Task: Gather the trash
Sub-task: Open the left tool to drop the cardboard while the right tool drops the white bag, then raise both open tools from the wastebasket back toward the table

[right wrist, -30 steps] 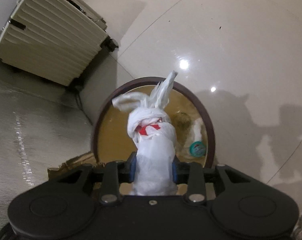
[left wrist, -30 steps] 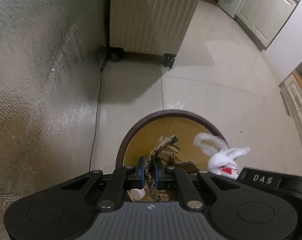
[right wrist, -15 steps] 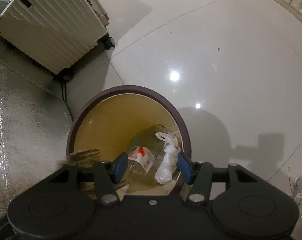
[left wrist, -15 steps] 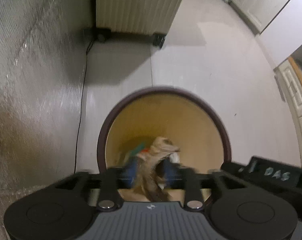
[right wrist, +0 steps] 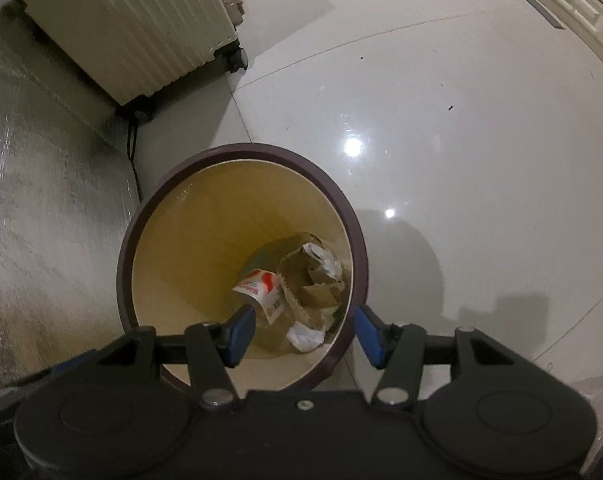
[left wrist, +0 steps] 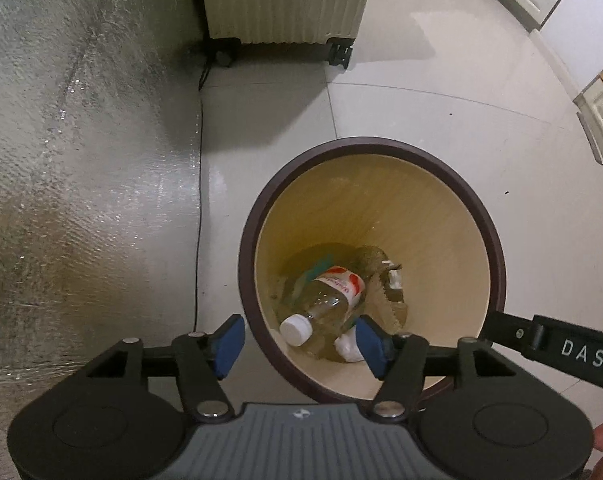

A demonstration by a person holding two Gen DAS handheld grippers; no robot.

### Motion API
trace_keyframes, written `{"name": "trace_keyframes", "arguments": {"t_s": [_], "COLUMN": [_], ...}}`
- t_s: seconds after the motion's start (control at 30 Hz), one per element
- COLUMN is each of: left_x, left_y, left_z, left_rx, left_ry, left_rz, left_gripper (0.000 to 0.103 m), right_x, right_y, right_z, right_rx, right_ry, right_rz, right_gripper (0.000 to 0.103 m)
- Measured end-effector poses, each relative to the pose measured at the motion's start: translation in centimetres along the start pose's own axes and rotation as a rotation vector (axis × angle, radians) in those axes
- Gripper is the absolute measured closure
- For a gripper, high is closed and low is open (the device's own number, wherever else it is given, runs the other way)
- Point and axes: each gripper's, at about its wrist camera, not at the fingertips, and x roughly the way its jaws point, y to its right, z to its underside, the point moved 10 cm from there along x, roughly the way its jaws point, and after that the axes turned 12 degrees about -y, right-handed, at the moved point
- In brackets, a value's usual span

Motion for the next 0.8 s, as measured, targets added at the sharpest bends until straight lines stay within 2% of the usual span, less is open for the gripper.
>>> {"name": "trace_keyframes", "arguments": {"t_s": [0.2, 0.5, 0.6, 0.67, 0.8], "left_x": [-0.8, -2.6, -3.3, -4.0, -5.3], "left_y": [-1.5, -2.3, -2.6, -2.7, -2.7], "left_z": [0.4, 1.2, 1.6, 1.9, 2.5], "left_rx": [-0.035, -0.057, -0.047, -0.041, -0.027], "left_ry": [-0.011, 0.004, 0.014, 0.025, 0.042], "left_rz": [-0.02, -0.029, -0.049, -0.058, -0.075], "left_gripper": [0.029, 0.007, 0.003, 0.001, 0.0], "right_x": [-0.4, -2.8, -3.7, -4.2, -5.4], "right_y": [0.0, -0.1, 0.2, 0.5, 1.0], "right_z": [0.2, 0.7, 0.9, 1.2, 2.1], "right_rx": [-0.039, -0.117, -0.134, -0.148, -0.173], "right_ry": [0.009, 0.068, 0.082, 0.085, 0.091], "right_rz": [0.012, 0.038, 0.051, 0.062, 0.084], "right_gripper": [0.041, 0.02, 0.015, 0.005, 0.0]}}
